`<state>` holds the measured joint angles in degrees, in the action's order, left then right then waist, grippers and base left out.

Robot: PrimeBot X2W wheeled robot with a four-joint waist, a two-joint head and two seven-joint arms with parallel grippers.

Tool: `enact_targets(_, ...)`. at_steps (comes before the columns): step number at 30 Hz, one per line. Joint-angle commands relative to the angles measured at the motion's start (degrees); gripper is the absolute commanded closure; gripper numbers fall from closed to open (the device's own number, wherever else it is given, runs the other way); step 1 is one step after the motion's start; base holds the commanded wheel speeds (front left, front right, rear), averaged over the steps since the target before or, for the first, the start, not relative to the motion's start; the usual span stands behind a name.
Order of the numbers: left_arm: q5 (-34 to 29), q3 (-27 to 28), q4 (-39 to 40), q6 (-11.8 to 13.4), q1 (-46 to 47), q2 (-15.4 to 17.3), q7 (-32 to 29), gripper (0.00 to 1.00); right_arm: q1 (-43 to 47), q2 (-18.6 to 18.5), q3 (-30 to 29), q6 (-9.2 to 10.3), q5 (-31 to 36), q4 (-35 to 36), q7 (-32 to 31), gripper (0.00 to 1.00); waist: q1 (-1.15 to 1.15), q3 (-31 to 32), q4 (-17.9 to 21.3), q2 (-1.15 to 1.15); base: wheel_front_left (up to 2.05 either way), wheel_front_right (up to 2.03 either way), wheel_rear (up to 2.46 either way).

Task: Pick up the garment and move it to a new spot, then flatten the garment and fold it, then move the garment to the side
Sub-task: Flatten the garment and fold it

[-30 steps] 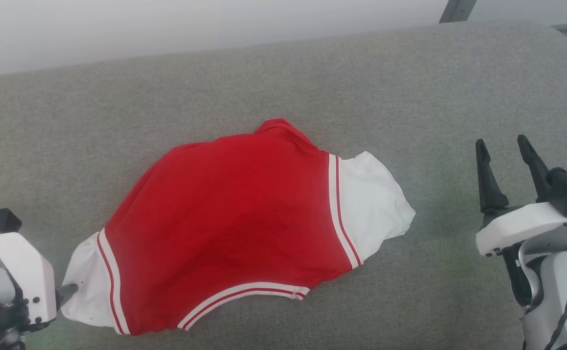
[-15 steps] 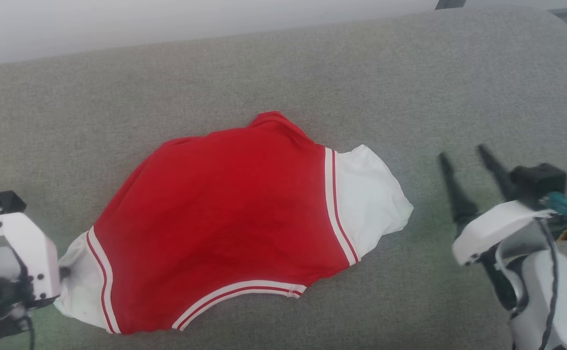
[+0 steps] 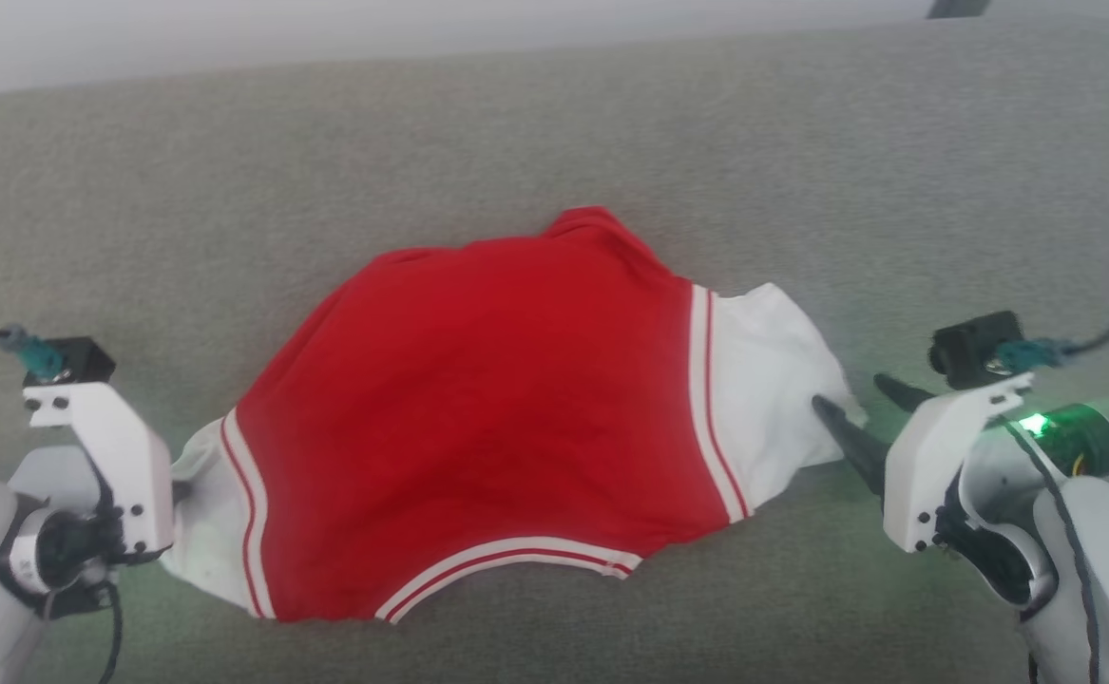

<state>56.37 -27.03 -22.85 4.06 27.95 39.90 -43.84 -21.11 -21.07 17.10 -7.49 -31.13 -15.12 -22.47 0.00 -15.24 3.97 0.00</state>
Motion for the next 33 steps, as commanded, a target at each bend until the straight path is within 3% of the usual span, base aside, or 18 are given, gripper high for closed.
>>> enact_targets(1, -0.14, -1.13, -0.16, -0.71, 0.11, -2.21, 0.12, 1.0, -0.87, -0.22, 0.51, 0.0, -0.08, -0.46, -1.29, 0.0, 0.0, -0.63, -0.84, 0.0, 0.0, 0.0, 0.0)
enact_targets(8, -0.9, -1.89, -1.46, -1.62, 2.7, -4.28, 1.38, 1.0, -3.14, 0.26, 3.02, 0.01, -1.78, -8.07, -12.51, 0.0, 0.0, -1.76, -2.93, 0.0, 0.0, 0.0, 0.0)
enact_targets(9, -0.98, -1.91, -1.85, -1.61, 2.95, -4.5, 1.64, 1.0, -3.35, 0.62, 3.42, 0.01, -2.12, -8.52, -13.44, 0.58, 0.0, -1.78, -3.12, 0.0, 0.0, 0.0, 0.0)
enact_targets(10, -1.12, -1.93, -2.17, -1.76, 3.2, -4.66, 1.98, 1.0, -3.82, 0.61, 3.39, 0.01, -1.95, -8.9, -13.97, 1.0, 0.0, -1.79, -3.29, 0.0, 0.0, 0.0, 0.0)
enact_targets(16, -1.94, -1.08, -2.39, -1.39, 5.79, -3.61, 2.87, 1.0, -7.16, 0.68, -0.16, 0.0, -3.65, -7.2, -13.49, 1.0, 0.0, -0.37, -3.84, 0.0, 0.0, 0.0, 0.0)
enact_targets(27, -2.71, 1.29, 5.9, 0.23, 15.95, 1.19, -2.1, 1.0, -16.47, 2.3, -8.19, 0.0, -8.05, 1.33, -13.11, 1.0, 0.0, 6.34, -3.5, 0.0, 0.0, 0.0, 0.0)
enact_targets(33, -4.0, 2.63, 6.47, 0.05, 23.67, 2.23, -2.79, 1.0, -25.91, 5.14, -12.44, 0.0, -6.34, -0.71, -9.29, 1.0, 0.0, 9.33, -2.7, 0.0, 0.0, 0.0, 0.0)
